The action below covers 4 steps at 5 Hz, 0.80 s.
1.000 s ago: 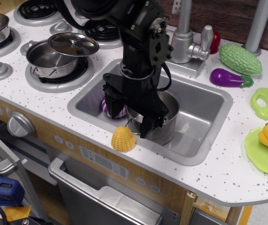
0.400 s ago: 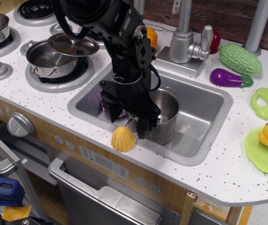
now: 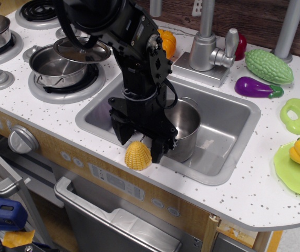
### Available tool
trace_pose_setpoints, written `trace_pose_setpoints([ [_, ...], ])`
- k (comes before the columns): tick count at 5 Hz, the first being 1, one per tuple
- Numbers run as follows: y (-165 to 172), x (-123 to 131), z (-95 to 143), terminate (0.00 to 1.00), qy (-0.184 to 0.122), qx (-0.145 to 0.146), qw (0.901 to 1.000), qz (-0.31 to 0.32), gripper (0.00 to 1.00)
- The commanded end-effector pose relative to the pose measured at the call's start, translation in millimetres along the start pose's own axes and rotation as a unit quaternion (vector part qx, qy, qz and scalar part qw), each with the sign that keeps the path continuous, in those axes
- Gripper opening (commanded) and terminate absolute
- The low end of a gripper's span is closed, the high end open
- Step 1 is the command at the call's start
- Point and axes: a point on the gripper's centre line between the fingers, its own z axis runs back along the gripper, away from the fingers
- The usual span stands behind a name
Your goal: Put corn in pot which is in sink
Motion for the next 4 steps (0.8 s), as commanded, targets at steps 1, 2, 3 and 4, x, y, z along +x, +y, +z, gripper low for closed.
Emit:
trace_pose_setpoints([
  [1,-0.2,1.1,11.5,0.0,-0.018,0.01,0.9998,0.002,1.0],
  [2,0.6,0.0,8.4,0.0,-0.019,0.012,0.9997,0.006,0.0],
  [3,0.3,1.5,7.0,0.0,-0.021,0.012,0.9997,0.008,1.0],
  [4,-1.4,8.4,10.9,0.0,-0.02,0.023,0.9995,0.002,1.0],
])
